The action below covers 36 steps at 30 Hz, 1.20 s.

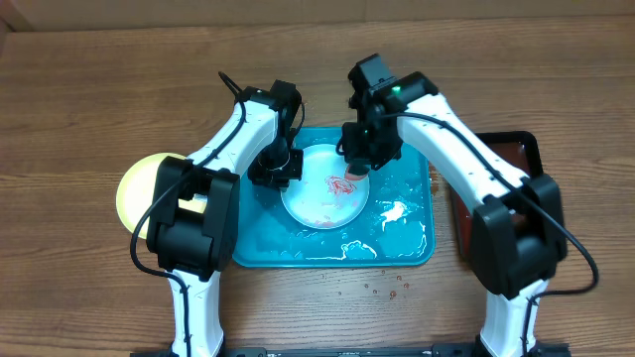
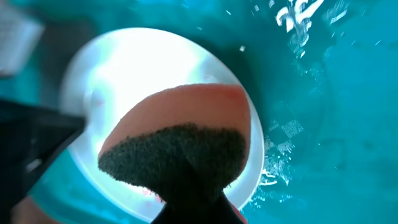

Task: Clean dirty plates on tray and stack at the side
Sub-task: 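Scrub the light-blue plate with the sponge while the left gripper holds it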

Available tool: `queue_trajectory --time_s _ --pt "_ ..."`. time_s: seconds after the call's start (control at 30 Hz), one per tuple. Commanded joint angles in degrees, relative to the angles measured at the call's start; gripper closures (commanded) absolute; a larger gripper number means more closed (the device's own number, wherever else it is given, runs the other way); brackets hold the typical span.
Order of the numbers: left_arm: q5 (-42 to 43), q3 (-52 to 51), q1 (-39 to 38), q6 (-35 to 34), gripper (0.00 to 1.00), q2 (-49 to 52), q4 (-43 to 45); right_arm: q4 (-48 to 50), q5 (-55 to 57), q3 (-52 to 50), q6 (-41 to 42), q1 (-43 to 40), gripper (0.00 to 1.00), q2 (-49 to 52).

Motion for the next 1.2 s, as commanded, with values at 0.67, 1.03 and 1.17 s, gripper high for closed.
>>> queue_trajectory --time_s 0.67,1.03,1.17 --pt "2.4 -0.5 1.6 1.6 0.96 -1.1 0.2 12.3 -9.3 -4.3 7.1 4.4 0.96 13.8" --pt "3.1 -0.5 2.2 1.9 0.96 -1.1 0.3 6.7 -10.7 -4.1 6.1 10.2 0.96 13.8" --pt "3.1 -0.5 3.4 1.9 0.96 -1.1 0.3 -2.6 -2.7 -1.9 4.9 5.8 0.96 13.7"
